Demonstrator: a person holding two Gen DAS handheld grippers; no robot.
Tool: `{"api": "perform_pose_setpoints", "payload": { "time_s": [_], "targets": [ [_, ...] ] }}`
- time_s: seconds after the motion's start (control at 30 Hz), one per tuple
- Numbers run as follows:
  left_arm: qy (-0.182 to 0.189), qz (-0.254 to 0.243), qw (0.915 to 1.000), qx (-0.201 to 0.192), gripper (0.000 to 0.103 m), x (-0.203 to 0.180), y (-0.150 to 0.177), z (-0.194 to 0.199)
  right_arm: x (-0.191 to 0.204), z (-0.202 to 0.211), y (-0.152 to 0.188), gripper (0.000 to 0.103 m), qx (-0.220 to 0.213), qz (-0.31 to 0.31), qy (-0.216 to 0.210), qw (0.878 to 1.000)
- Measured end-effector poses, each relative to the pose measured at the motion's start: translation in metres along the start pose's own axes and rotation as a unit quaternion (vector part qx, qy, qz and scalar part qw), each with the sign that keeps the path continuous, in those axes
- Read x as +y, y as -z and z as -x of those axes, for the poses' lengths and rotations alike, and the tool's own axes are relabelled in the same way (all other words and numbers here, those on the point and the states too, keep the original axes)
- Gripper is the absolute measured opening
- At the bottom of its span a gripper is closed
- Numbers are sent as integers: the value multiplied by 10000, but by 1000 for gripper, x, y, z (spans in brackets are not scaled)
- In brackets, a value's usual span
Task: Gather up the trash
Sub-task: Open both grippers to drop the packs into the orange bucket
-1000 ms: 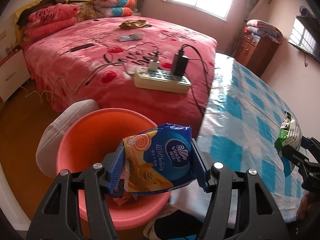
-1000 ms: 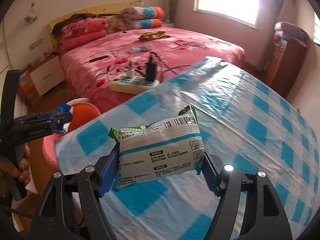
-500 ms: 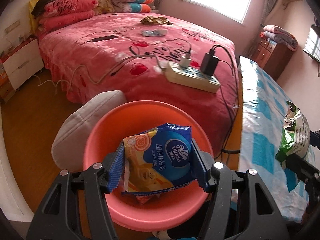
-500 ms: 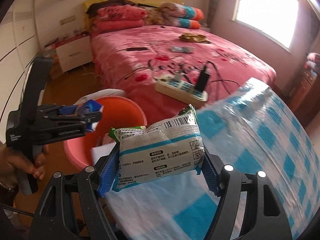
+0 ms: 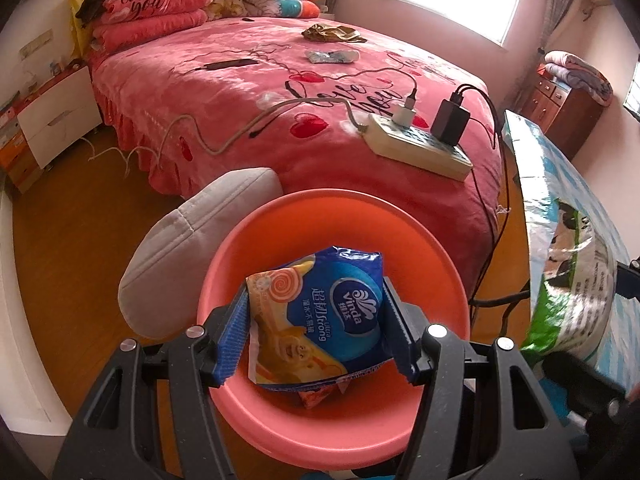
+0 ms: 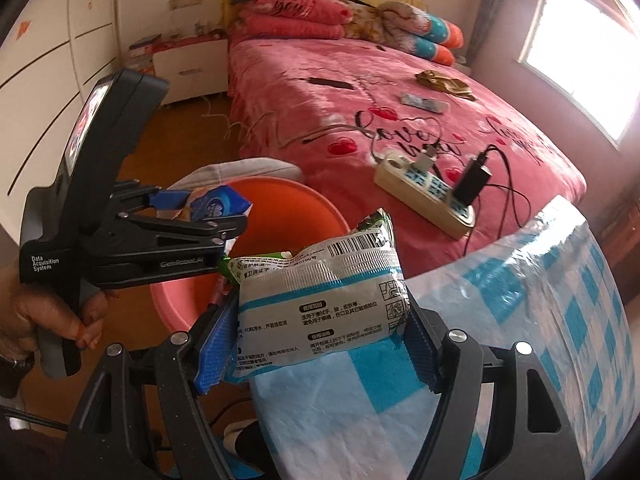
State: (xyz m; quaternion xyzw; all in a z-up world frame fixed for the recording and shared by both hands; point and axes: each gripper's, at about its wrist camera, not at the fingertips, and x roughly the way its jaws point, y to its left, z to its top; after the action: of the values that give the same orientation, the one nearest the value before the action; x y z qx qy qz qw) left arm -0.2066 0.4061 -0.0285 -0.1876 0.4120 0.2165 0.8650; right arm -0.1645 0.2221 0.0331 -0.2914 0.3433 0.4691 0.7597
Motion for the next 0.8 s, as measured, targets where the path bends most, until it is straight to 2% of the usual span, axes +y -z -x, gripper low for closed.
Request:
{"api": "perform_pose_setpoints", "payload": {
  "time_s": [0.63, 0.77, 0.8],
  "targets": [
    [-235, 77, 9996, 116, 62, 13, 2, -15, 14, -25, -9, 74, 53, 451, 67, 9989],
    [-516, 63, 9985, 185, 70, 16, 1, -21, 19, -32, -11, 78, 88, 578, 122, 9982],
    [-573, 85, 9981, 212, 74, 17, 1, -22, 19, -33, -11, 82, 84, 611, 104, 9980]
  ]
}}
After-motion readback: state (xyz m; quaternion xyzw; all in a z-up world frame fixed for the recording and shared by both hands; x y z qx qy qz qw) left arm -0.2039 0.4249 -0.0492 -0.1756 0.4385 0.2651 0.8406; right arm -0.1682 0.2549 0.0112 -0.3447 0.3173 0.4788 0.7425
